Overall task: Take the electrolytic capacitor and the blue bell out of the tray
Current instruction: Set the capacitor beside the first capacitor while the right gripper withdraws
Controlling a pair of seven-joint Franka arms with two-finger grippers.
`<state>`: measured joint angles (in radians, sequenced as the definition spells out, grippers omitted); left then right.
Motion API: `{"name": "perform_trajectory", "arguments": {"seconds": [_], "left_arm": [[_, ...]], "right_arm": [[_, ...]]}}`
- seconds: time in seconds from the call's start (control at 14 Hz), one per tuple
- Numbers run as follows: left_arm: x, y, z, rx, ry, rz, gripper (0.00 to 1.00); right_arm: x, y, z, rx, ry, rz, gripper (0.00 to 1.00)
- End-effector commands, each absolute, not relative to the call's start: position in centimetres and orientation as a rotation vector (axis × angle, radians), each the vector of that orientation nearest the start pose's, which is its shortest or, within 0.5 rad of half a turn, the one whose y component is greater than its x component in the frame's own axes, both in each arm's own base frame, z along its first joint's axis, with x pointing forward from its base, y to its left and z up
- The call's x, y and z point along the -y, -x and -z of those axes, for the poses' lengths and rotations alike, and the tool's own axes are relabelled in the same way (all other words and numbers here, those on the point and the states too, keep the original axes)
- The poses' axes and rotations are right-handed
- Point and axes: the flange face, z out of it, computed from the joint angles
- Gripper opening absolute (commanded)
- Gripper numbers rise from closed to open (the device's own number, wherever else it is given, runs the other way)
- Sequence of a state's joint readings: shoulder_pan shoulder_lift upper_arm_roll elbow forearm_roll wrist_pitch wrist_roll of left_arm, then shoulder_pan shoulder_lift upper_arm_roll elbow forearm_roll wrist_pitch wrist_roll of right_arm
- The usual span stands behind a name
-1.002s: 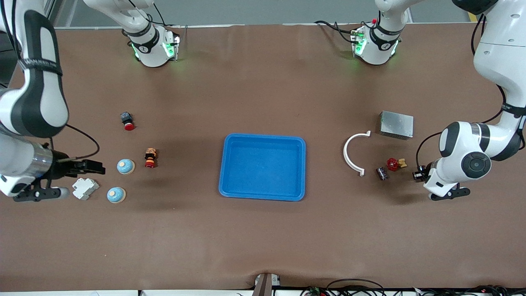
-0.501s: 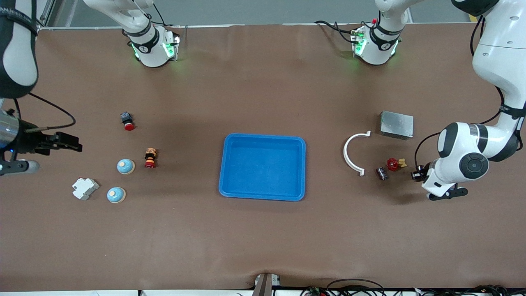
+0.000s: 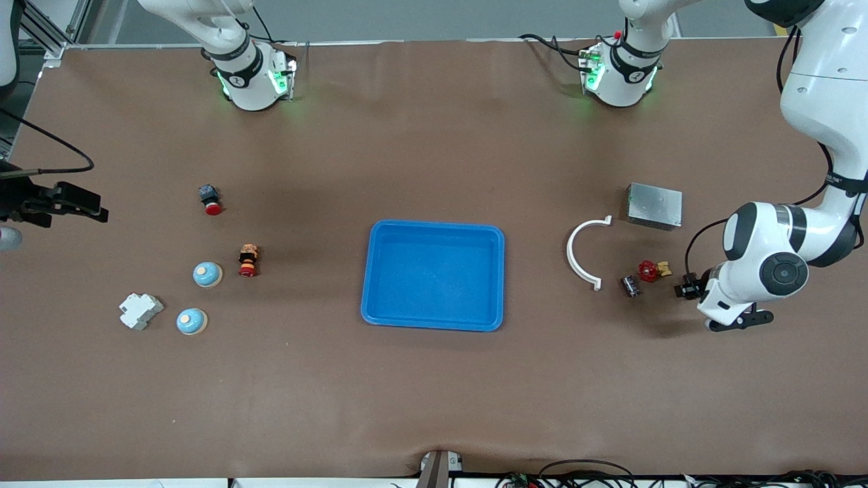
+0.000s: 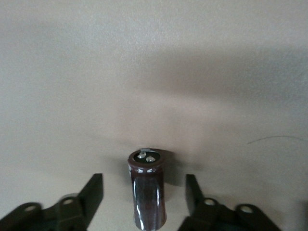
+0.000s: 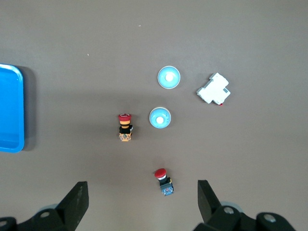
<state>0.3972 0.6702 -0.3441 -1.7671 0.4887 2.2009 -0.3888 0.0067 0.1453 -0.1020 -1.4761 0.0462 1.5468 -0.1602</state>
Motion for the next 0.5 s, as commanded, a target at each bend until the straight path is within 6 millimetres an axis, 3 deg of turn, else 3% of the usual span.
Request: {"name": "perform_trajectory", "arguments": {"seconds": [0.0, 0.29, 0.43], "left_arm": [[-6.5, -64.0, -20.7, 0.251, 2.954, -0.19, 1.0], [-7.9, -63.1, -25.3, 0.24, 2.963, -0.278, 1.0], [-10.8, -62.3, -28.2, 0.2, 3.018, -0.316, 1.0]], "right_arm": [[5.0, -57.7, -58.6, 0.099, 3.106, -0.113, 1.0], [5.8, -56.7, -59.8, 0.081, 3.105, -0.103, 1.0], [5.8, -55.9, -60.4, 0.076, 3.104, -0.096, 1.0]]}}
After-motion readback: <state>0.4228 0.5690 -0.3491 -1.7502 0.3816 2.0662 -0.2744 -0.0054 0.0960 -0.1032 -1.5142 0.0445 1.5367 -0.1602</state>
